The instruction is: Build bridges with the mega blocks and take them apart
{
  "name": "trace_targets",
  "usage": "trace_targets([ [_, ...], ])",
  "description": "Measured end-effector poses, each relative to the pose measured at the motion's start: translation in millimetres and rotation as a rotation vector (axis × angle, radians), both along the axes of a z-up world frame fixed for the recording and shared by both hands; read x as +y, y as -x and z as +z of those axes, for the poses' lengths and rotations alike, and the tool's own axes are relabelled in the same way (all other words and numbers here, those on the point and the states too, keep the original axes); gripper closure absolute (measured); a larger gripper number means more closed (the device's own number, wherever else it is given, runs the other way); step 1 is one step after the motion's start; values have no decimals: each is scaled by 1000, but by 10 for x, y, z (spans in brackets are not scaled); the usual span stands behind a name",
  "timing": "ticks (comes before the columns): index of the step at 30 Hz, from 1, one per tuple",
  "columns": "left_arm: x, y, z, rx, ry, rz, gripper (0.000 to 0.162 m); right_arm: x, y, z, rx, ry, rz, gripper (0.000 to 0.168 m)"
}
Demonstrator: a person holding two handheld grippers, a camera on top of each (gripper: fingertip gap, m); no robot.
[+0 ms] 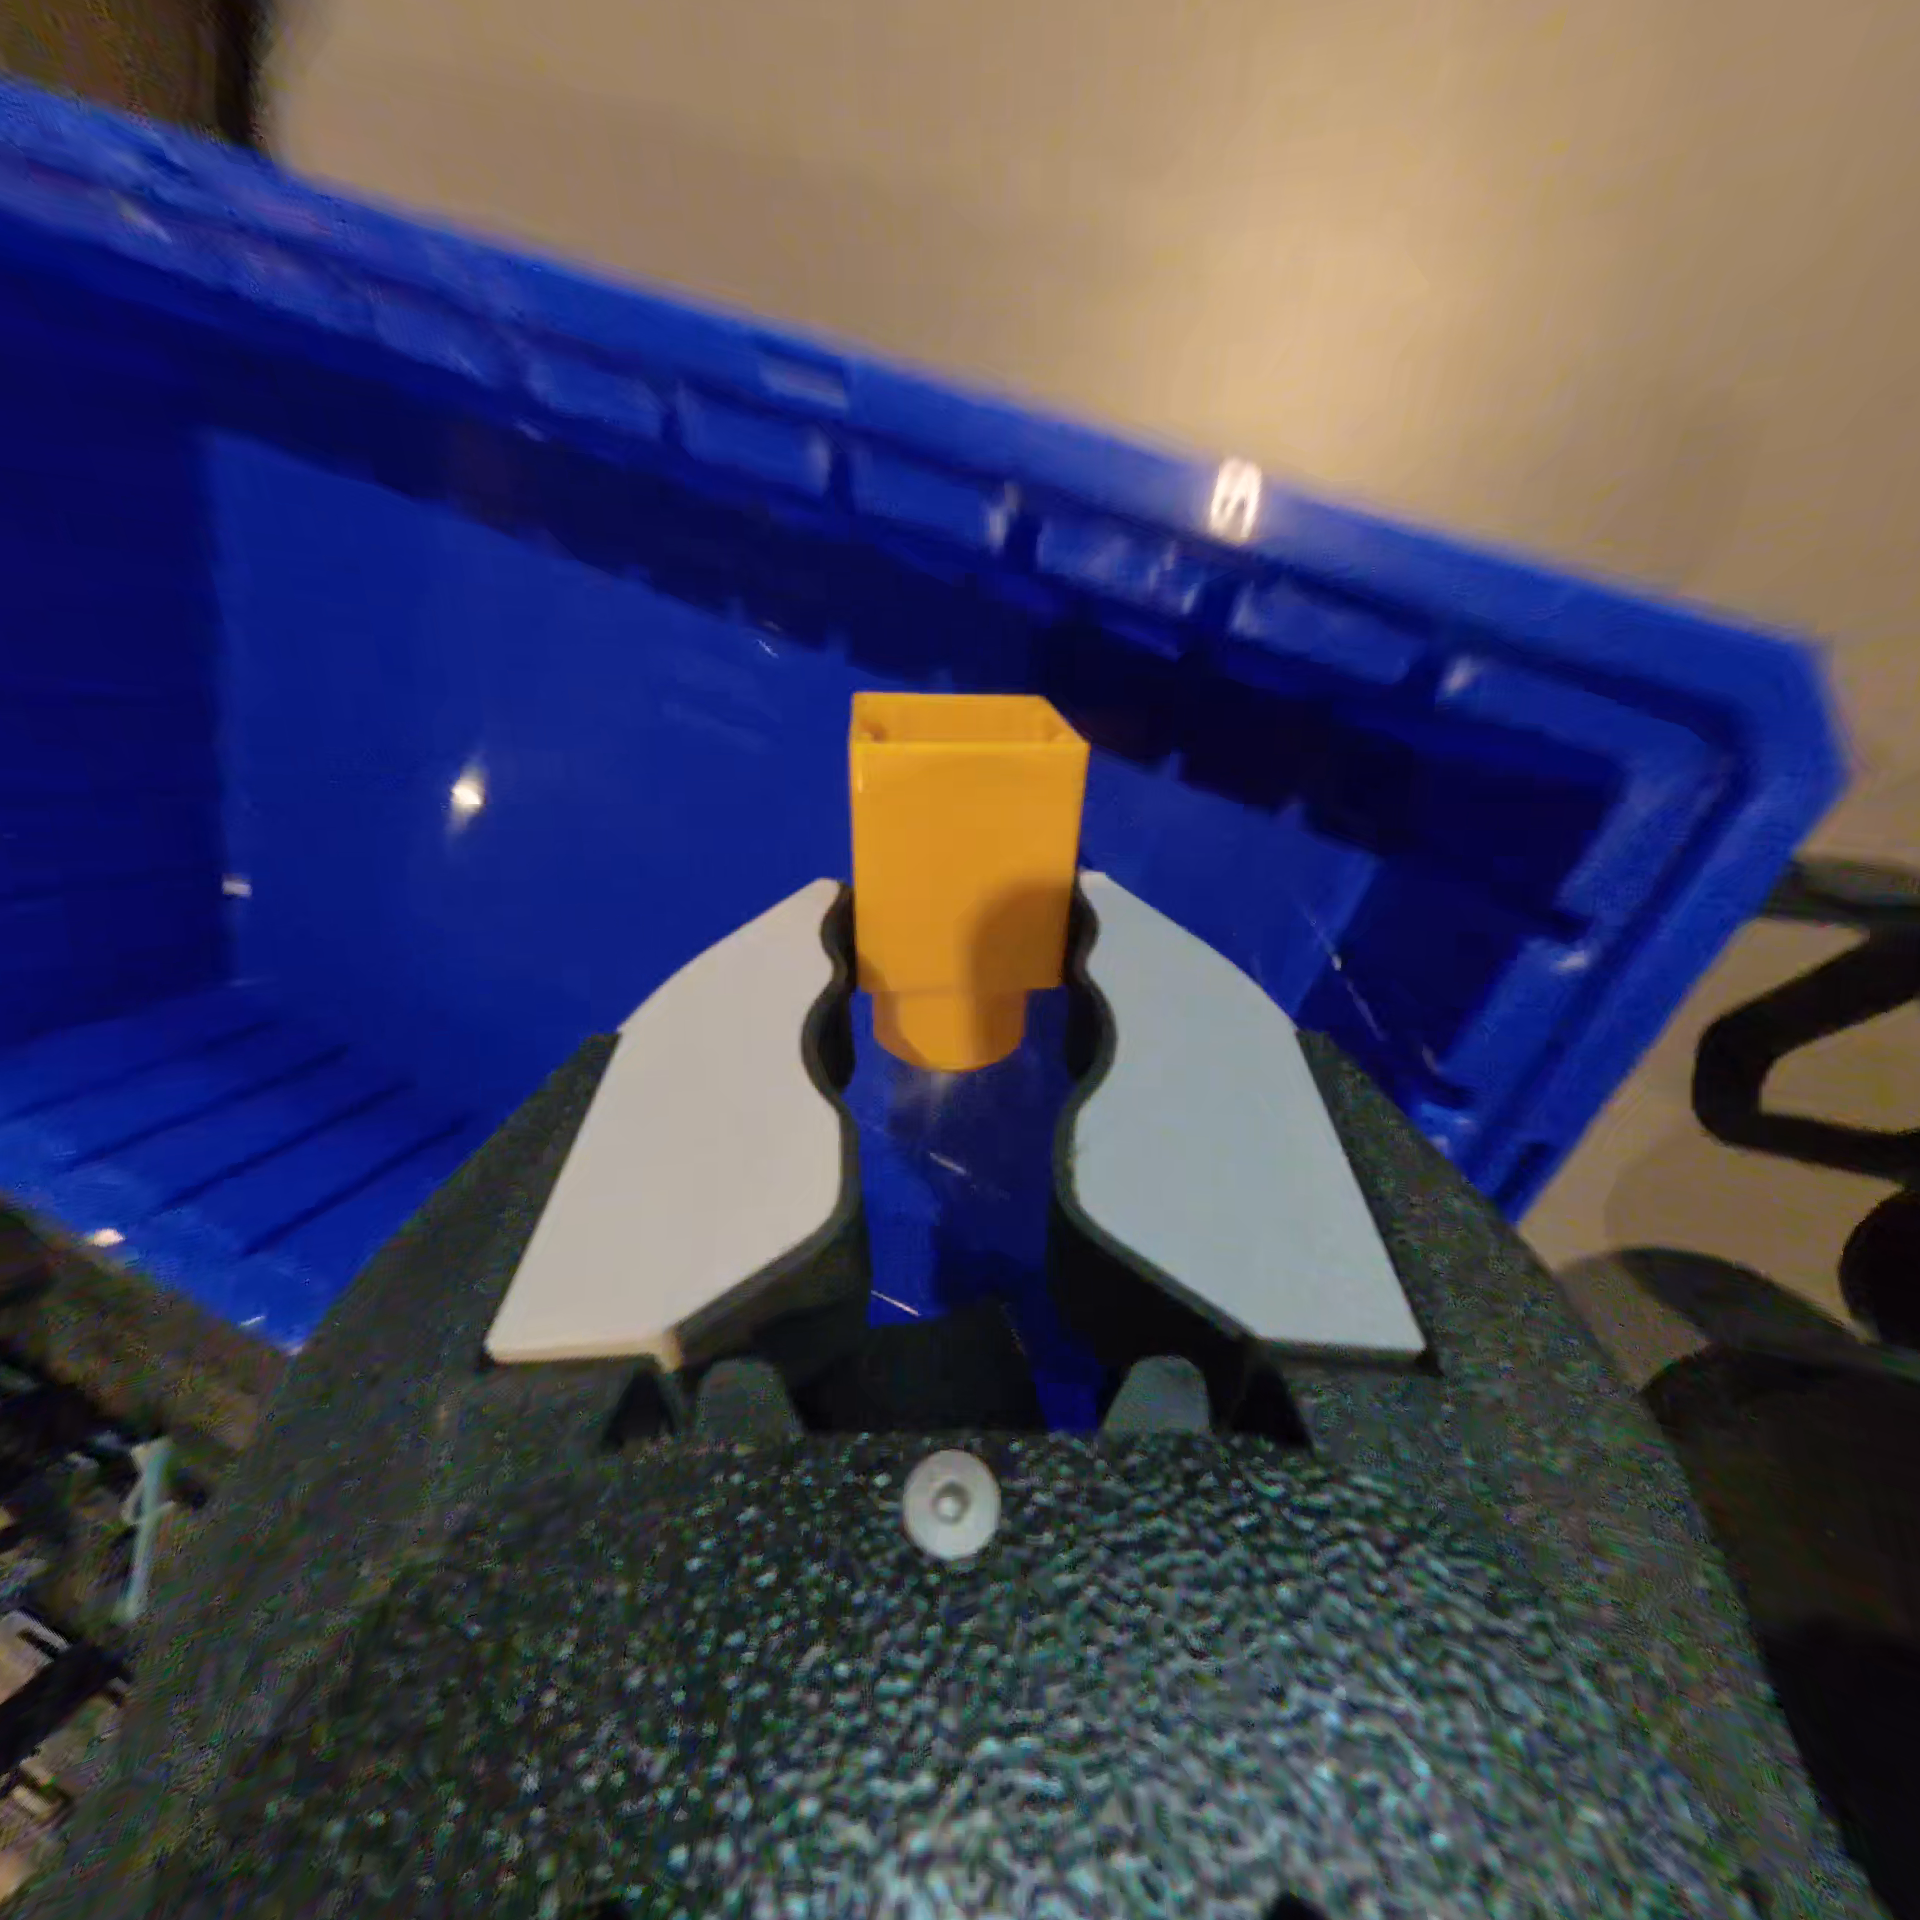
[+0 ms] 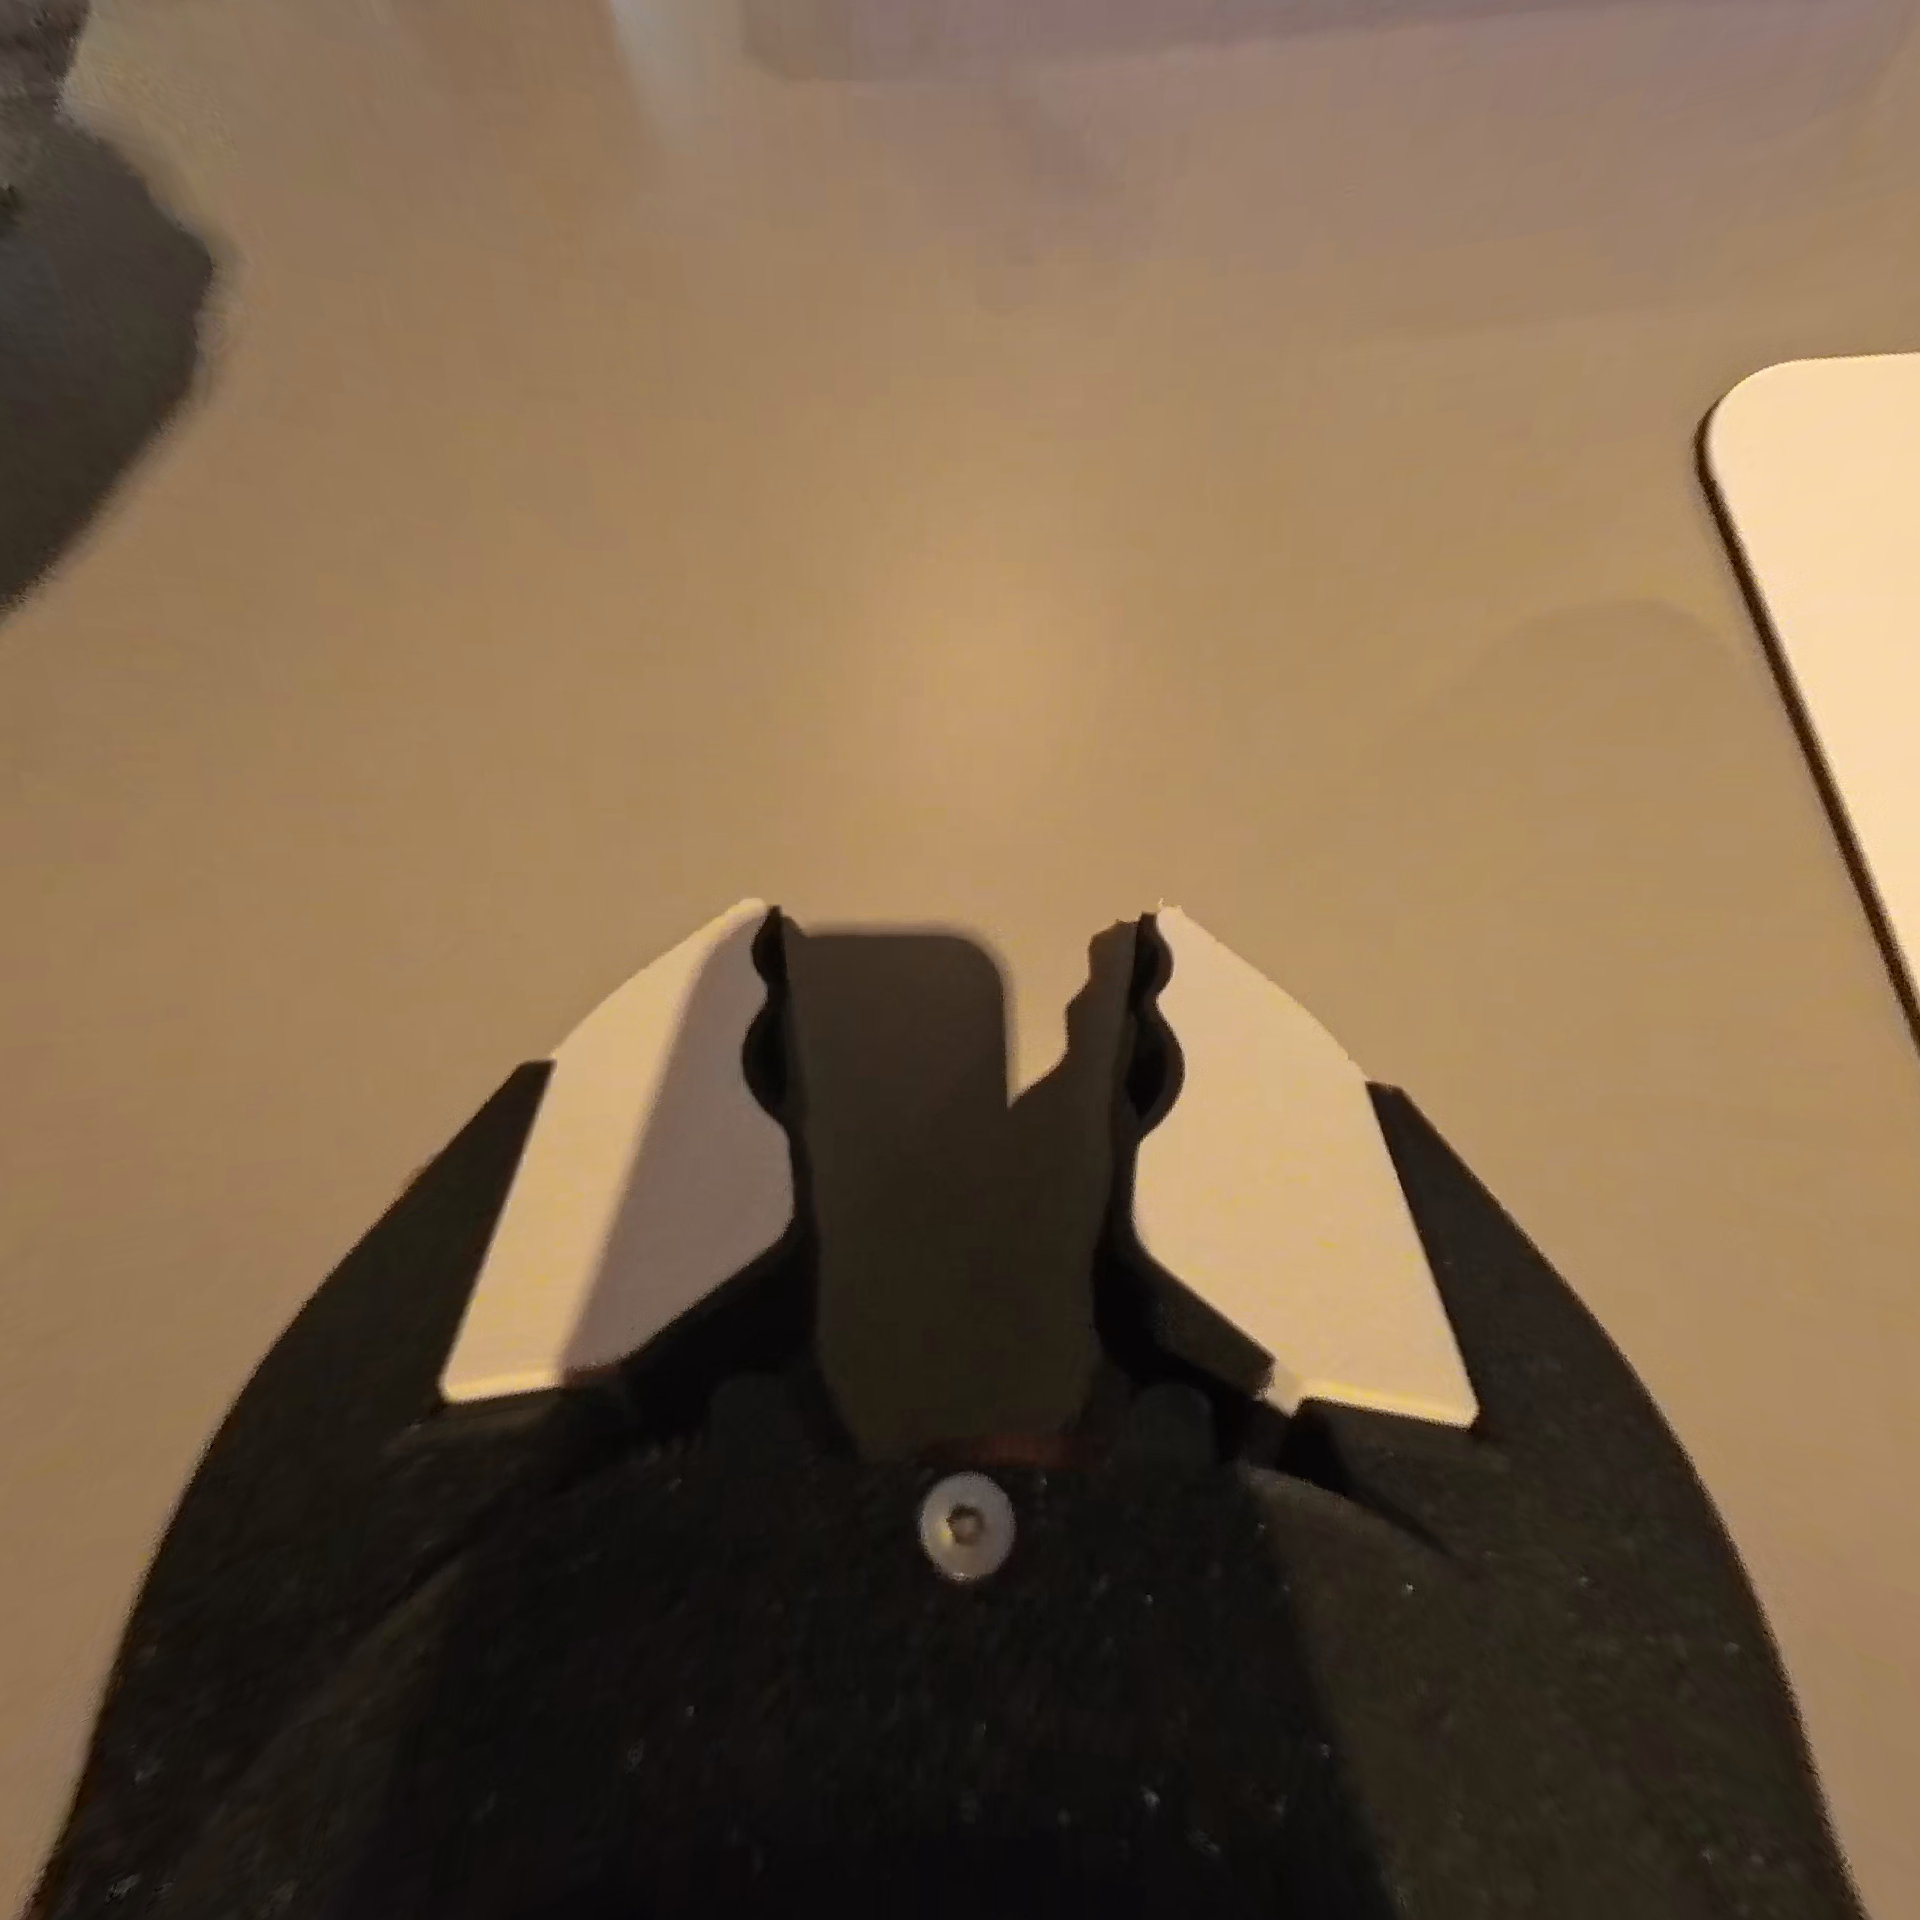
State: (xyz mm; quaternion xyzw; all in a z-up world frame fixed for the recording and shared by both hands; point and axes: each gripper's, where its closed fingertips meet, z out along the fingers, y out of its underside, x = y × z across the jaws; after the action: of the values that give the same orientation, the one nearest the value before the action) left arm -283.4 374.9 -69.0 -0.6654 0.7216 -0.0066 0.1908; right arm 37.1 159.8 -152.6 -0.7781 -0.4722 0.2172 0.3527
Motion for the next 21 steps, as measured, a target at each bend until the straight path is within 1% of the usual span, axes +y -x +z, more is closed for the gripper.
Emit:
trace_targets([
  [2,-102,-229,333,-100,-75,-13,124,9,-8,51,30,-25,-9,104],
  [5,-382,-794,743,-248,-154,-84,125,18,-22,130,76,-62,-21,104],
  [8,-708,-1529,972,-351,-194,-187,125,20,-39,214,122,-109,-33,104],
  [10,-894,-2085,1067,-421,-199,-239,125,31,-72,321,167,-181,-58,103],
  [13,-1137,-2971,1086,-514,-166,-298,125,-36,-135,539,245,-343,-92,104],
  [15,-1311,-3557,1000,-535,-131,-352,125,-167,-161,618,276,-402,-93,105],
  [21,-1825,-5213,758,-557,-48,-461,125,-535,-302,626,200,-520,-48,105],
])
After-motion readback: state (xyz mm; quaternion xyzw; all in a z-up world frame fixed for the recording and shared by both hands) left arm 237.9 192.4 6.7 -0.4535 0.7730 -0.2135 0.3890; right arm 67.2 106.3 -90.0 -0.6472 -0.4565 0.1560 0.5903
